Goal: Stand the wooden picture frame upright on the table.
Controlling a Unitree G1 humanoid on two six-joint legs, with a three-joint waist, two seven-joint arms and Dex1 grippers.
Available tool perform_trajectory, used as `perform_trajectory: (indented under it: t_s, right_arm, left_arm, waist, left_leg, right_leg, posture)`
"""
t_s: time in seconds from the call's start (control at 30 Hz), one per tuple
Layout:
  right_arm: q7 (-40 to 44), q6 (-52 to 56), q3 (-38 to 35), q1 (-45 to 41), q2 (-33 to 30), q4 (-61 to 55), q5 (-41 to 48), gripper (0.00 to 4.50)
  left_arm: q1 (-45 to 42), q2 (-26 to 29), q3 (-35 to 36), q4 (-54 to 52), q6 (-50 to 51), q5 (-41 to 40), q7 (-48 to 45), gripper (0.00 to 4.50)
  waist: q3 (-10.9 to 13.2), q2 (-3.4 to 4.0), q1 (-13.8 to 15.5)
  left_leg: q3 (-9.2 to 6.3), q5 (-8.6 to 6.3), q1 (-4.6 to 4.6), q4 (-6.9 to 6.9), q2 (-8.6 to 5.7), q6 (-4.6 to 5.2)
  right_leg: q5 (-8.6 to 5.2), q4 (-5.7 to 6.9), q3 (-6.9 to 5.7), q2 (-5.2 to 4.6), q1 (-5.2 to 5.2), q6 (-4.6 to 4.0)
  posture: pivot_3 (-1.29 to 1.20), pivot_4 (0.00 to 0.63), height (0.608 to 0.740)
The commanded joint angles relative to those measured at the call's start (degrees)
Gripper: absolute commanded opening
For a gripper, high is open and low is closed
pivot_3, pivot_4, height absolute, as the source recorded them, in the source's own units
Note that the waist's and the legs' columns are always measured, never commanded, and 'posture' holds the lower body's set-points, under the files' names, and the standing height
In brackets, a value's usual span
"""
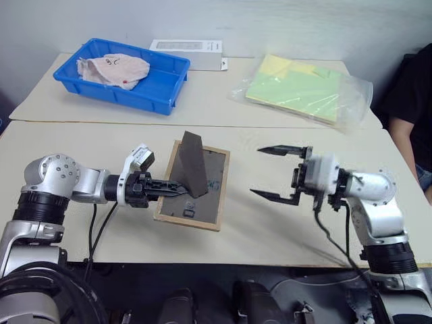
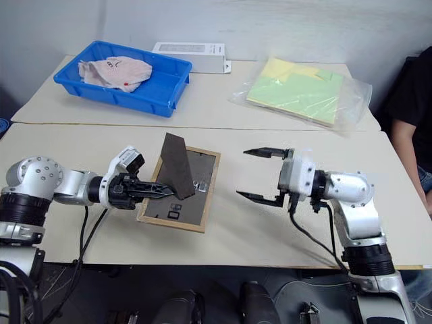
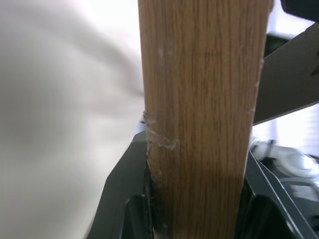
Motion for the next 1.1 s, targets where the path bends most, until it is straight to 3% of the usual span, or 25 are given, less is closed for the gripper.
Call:
perform_trajectory:
  t_s: [0.03, 0.17, 0.3, 0.4, 0.67, 0.77, 0.87, 1.1]
  right_arm:
    - [-6.2, -16.4, 1.1, -2.8, 1.4, 6.4, -8.0, 4.46]
    - [-17.4, -29.5, 0.9, -6.1, 3.8, 13.1, -19.4, 4.46]
    - [-26.9, -36.8, 1.8, -7.8, 5.8, 16.4, -28.2, 4.46]
    - [-33.1, -38.4, 1.5, -7.7, 6.2, 17.8, -32.3, 3.9]
    - [-44.3, -37.9, 3.4, -7.4, 5.8, 18.9, -39.8, 1.44]
    - [-46.8, -38.2, 4.0, -8.0, 5.0, 19.4, -41.3, 1.43]
    - [-48.0, -38.4, 5.2, -8.2, 3.8, 19.2, -40.7, 1.43]
    - [-49.3, -38.0, 6.9, -7.4, 1.6, 17.0, -38.5, 1.27]
  left_arm:
    - [-2.4, 1.0, -3.2, 1.2, 0.1, -11.6, 4.1, 1.3]
    - [-3.0, 2.3, -8.4, 0.0, 0.1, -20.0, 9.6, 1.3]
    - [-4.1, 1.3, -7.7, 3.9, 0.1, -24.7, 16.0, 1.3]
    - [-4.7, 1.9, -8.7, 4.0, 0.1, -28.6, 18.1, 1.3]
    - [-6.1, 3.3, -12.3, 3.3, 0.1, -33.8, 21.3, 1.3]
    - [-4.9, 4.9, -12.4, -0.8, 0.1, -33.8, 20.9, 1.3]
    - [-1.3, 3.7, -4.0, -5.7, -5.9, -29.4, 23.4, 1.3]
    - [3.8, 5.2, 6.5, -9.0, -8.1, -24.9, 22.3, 3.44]
  waist:
    - [0.0, 0.01, -0.2]
    - [0.0, 0.02, -0.4]
    - [0.0, 0.03, -0.5]
    - [0.0, 0.03, -0.5]
    - [0.0, 0.03, -0.6]
    - [0.0, 0.03, -0.9]
    - [0.0, 0.07, -1.2]
    - [0.1, 0.06, -1.7]
  left_leg:
    - [-0.01, 0.01, 0.0, 0.0, 0.01, -0.02]
    - [-0.07, 0.03, 0.0, -0.01, 0.04, -0.06]
    - [-0.08, 0.07, 0.0, 0.0, 0.05, -0.11]
    - [-0.08, 0.07, 0.0, 0.01, 0.05, -0.12]
    - [-0.09, 0.08, 0.02, 0.04, 0.04, -0.12]
    - [-0.08, 0.09, 0.03, 0.03, 0.05, -0.13]
    - [-0.08, 0.09, 0.06, 0.01, 0.05, -0.14]
    - [-0.1, 0.1, 0.07, 0.0, 0.09, -0.16]
  right_leg:
    - [0.0, 0.02, 0.0, 0.0, -0.03, 0.0]
    - [0.0, 0.09, -0.01, 0.0, -0.07, 0.0]
    - [-0.01, 0.11, -0.01, 0.02, -0.07, -0.01]
    - [-0.01, 0.13, -0.01, 0.05, -0.07, -0.01]
    - [-0.01, 0.14, -0.01, 0.12, -0.04, -0.01]
    - [-0.01, 0.14, 0.01, 0.17, -0.04, -0.02]
    - [-0.02, 0.14, 0.06, 0.16, -0.03, -0.03]
    - [-0.02, 0.13, 0.04, 0.17, -0.01, -0.04]
  posture:
    - [0.0, 0.15, 0.74]
    - [0.0, 0.15, 0.74]
    - [0.0, 0.15, 0.74]
    - [0.0, 0.15, 0.74]
    - [0.0, 0.15, 0.74]
    - [0.0, 0.15, 0.74]
    - [0.0, 0.15, 0.74]
    - [0.0, 0.15, 0.74]
